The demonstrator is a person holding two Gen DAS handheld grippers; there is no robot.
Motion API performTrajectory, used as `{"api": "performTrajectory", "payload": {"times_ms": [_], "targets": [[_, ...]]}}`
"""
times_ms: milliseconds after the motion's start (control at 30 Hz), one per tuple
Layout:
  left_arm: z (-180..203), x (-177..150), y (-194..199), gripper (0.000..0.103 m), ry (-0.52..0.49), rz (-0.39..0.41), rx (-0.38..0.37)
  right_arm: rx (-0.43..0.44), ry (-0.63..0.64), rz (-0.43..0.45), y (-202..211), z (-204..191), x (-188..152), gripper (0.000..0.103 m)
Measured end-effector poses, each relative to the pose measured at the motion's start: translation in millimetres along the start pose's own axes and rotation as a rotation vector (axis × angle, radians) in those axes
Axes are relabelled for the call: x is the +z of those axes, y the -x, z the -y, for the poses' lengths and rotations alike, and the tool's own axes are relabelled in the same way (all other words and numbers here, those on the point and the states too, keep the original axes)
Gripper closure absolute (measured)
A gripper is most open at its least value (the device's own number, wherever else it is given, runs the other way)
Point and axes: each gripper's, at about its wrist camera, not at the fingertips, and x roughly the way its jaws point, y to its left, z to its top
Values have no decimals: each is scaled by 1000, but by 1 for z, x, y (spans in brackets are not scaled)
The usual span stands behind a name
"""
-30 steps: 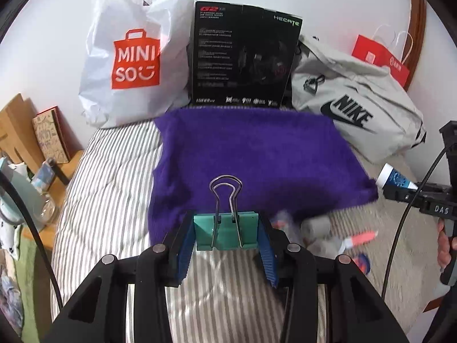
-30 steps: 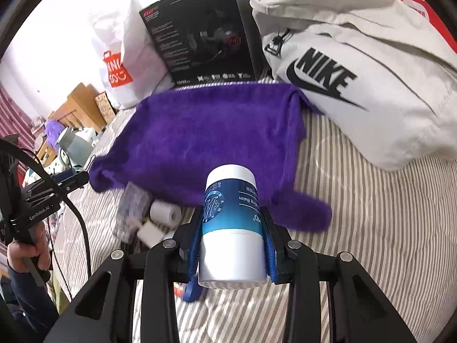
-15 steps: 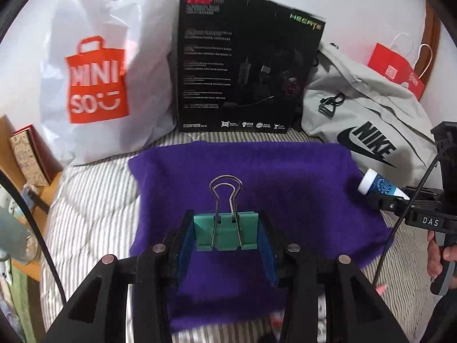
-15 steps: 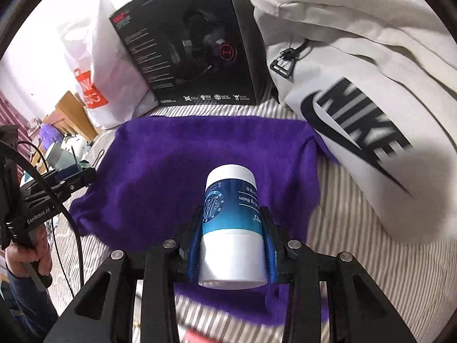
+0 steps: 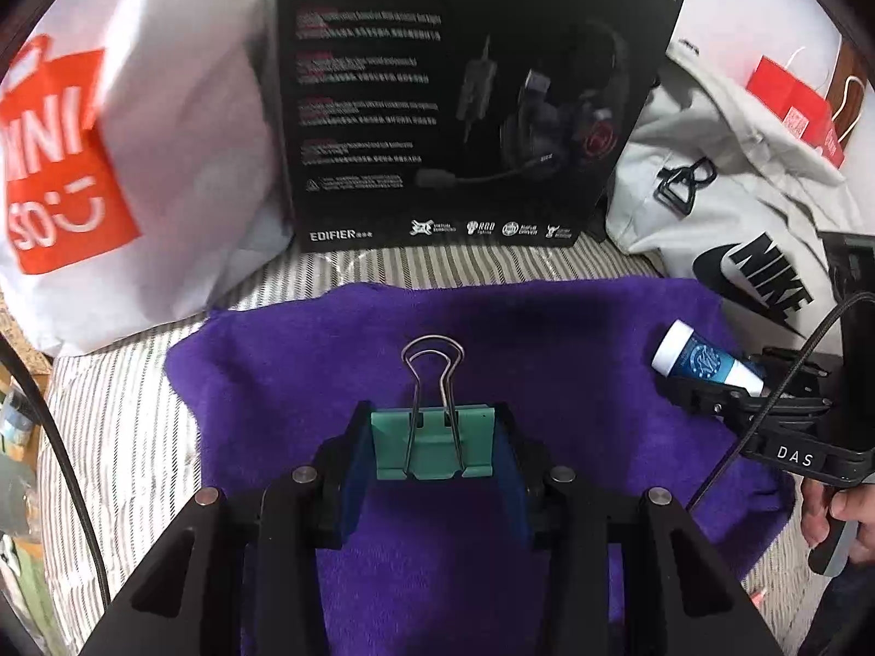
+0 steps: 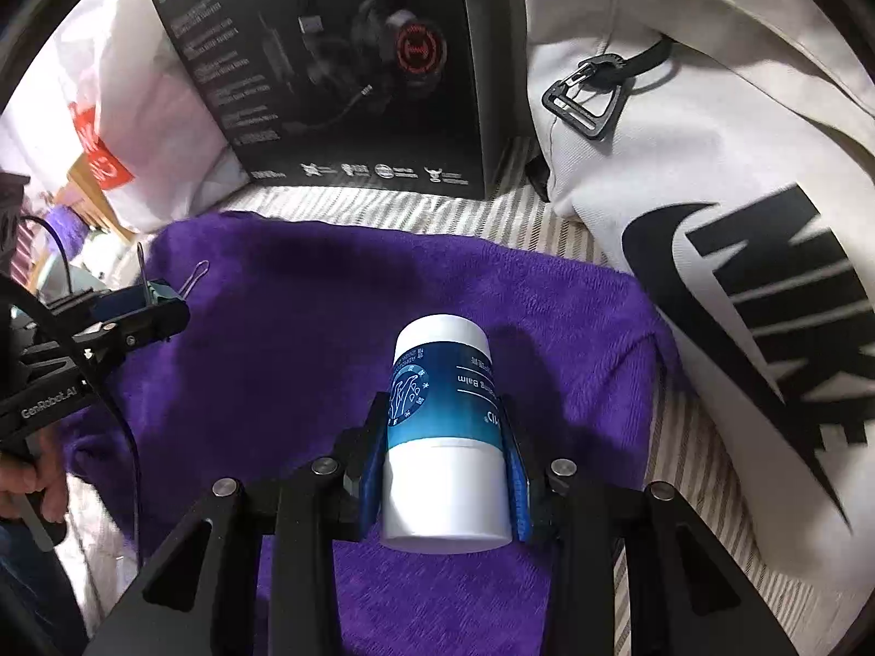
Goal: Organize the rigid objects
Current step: 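Carry the jar with the right tool onto the purple towel while the left tool sets the clip there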
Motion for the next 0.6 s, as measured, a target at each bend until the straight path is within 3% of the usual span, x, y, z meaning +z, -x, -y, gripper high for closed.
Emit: {"api": "performTrajectory", "payload": {"times_ms": [433,533,600], "targets": [[8,1,-31,64,-42,-71,47,-61,72,-10,-12,-7,4,66],[11,0,-31,63,-60,-75,61,-48,95,-5,-13,-11,2,57],[13,-2,-31,56,-71,-85,68,-36,105,-2,-12,-13,-2,50]]}}
